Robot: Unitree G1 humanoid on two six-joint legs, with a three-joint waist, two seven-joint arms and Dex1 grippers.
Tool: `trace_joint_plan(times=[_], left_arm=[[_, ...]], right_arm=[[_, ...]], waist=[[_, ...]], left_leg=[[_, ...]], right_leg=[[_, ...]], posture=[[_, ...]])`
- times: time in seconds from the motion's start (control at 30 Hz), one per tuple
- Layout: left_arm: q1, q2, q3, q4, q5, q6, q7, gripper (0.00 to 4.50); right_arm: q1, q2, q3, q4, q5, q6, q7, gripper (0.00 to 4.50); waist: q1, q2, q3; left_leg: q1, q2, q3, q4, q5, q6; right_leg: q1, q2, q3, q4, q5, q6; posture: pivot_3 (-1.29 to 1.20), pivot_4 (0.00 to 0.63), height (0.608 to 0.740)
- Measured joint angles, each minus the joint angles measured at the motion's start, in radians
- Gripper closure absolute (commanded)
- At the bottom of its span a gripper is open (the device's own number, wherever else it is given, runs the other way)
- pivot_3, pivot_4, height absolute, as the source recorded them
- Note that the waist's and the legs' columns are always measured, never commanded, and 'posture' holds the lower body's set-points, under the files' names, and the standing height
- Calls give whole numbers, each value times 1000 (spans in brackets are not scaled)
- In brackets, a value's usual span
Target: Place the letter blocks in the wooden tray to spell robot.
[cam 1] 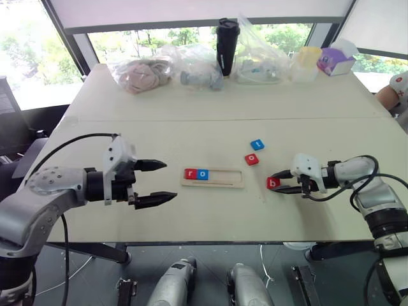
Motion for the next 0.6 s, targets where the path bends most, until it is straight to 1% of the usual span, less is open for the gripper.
trace_joint_plan(times=[0.13, 0.17, 0.3, 0.33, 0.4, 0.5, 0.6], left_arm=[[-2, 5, 0, 14, 2, -3, 1, 0], [-4, 5, 0, 24, 4, -4, 2, 0], [-10, 13, 0, 36, 14, -16, -7, 0], [-10, 15, 0, 39, 16, -18, -9, 0], [3, 33, -1, 55, 33, -29, -22, 0], [29, 44, 0, 78, 56, -42, -28, 0], [30, 44, 3, 79, 58, -44, -23, 0]], right_arm=[[-4, 18, -14, -170, 71, 214, -17, 3337], [-27, 54, -18, -252, 107, 305, -38, 3337], [-97, 142, 2, -415, 172, 455, -73, 3337], [-101, 150, 9, -424, 174, 462, -75, 3337], [-120, 197, 63, -433, 165, 477, -85, 3337], [-160, 275, 154, -348, 106, 459, -101, 3337], [-188, 306, 192, -268, 66, 420, -107, 3337]], waist=[[-4, 0, 0], [-9, 0, 0], [-2, 1, 0], [-2, 0, 0], [3, 0, 0], [0, 0, 0], [1, 0, 0]], left_leg=[[-1, 0, 0, -1, 0, 0], [-1, 1, 1, -1, 0, 0], [-1, 1, 1, -2, 0, 0], [-1, 1, 1, -2, 0, 0], [-2, 0, 1, -2, 0, 0], [-2, 0, 2, -2, 0, 0], [-2, 0, 2, -2, 0, 0]], right_leg=[[-2, 0, 1, 1, 0, 0], [-3, 0, 2, 2, 0, 0], [-4, 0, 2, 2, 0, 0], [-5, 0, 2, 1, 0, 0], [-6, 0, 2, -1, 0, 0], [-7, 0, 3, 0, 0, 0], [-8, 0, 3, 0, 1, 1]], posture=[[0, 150, 740], [0, 150, 740], [0, 150, 740], [0, 150, 740], [0, 150, 740], [0, 150, 740], [0, 150, 740]])
